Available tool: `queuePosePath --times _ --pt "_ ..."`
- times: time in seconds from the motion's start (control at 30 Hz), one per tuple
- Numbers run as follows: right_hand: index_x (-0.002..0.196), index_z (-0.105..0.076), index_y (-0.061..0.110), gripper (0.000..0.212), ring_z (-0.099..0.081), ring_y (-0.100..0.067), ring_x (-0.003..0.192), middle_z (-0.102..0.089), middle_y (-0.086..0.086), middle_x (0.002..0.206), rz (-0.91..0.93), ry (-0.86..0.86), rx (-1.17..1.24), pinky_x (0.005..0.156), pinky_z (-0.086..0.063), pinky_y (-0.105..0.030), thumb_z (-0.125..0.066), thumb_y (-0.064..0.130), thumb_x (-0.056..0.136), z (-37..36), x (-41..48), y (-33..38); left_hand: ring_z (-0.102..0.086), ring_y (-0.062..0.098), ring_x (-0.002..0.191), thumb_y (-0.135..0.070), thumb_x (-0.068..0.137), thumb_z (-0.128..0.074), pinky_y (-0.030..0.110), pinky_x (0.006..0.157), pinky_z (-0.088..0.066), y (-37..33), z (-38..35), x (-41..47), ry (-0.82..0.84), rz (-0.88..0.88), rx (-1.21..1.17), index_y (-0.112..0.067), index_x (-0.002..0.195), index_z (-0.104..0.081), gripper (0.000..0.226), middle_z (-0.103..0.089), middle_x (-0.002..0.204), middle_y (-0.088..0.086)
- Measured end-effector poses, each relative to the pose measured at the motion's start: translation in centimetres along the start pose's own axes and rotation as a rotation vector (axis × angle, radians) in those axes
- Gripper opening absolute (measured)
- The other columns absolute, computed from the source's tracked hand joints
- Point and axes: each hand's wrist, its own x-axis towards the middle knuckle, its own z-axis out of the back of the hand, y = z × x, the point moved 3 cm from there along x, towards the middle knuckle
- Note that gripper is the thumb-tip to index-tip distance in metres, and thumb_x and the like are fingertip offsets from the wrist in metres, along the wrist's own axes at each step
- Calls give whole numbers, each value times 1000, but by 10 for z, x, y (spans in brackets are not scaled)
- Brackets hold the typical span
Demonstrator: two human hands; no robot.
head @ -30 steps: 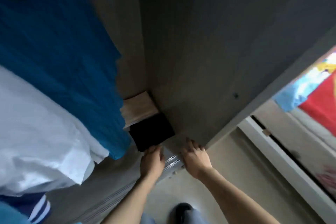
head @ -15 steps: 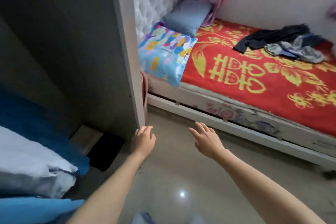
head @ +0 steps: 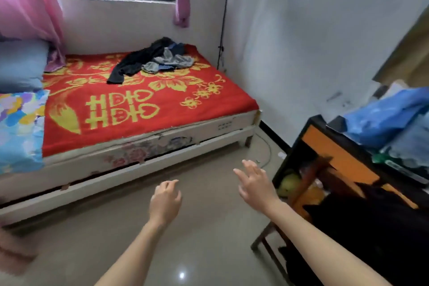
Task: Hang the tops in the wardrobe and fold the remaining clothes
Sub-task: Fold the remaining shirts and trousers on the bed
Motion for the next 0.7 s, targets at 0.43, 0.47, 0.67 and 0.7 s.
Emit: queuePosePath --times 0.43,0.47,0.67,0.7 --pt "108 -69 10 57 -61 -39 108 -63 -23 115 -870 -142 -80 78 -54 -51 -89 17 54 40 -253 -184 -34 20 131 -29 98 -42 28 104 -30 -297 -129 -68 286 -927 16 -20 141 -39 45 -40 143 0" --pt "113 -67 10 60 -58 -40 112 -60 -24 119 -950 -119 -84 81 -52 -52 -87 20 58 42 -268 -193 -32 21 132 -31 98 -42 29 104 -29 -313 -133 -76 309 -972 37 -21 143 -36 47 -37 145 0" --pt "148 -20 26 59 -25 -24 137 -29 -2 149 -1213 64 125 107 -29 -37 -39 49 96 19 -304 -218 -8 23 144 -36 97 -40 39 112 -20 -370 -154 -109 414 -1194 285 -26 150 -12 62 -8 158 2" --pt "147 -24 26 57 -28 -23 136 -32 0 147 -1210 37 143 106 -32 -35 -39 48 97 16 -304 -218 -4 23 144 -35 96 -41 40 113 -18 -373 -157 -110 430 -1212 328 -26 151 -8 64 -4 158 3"
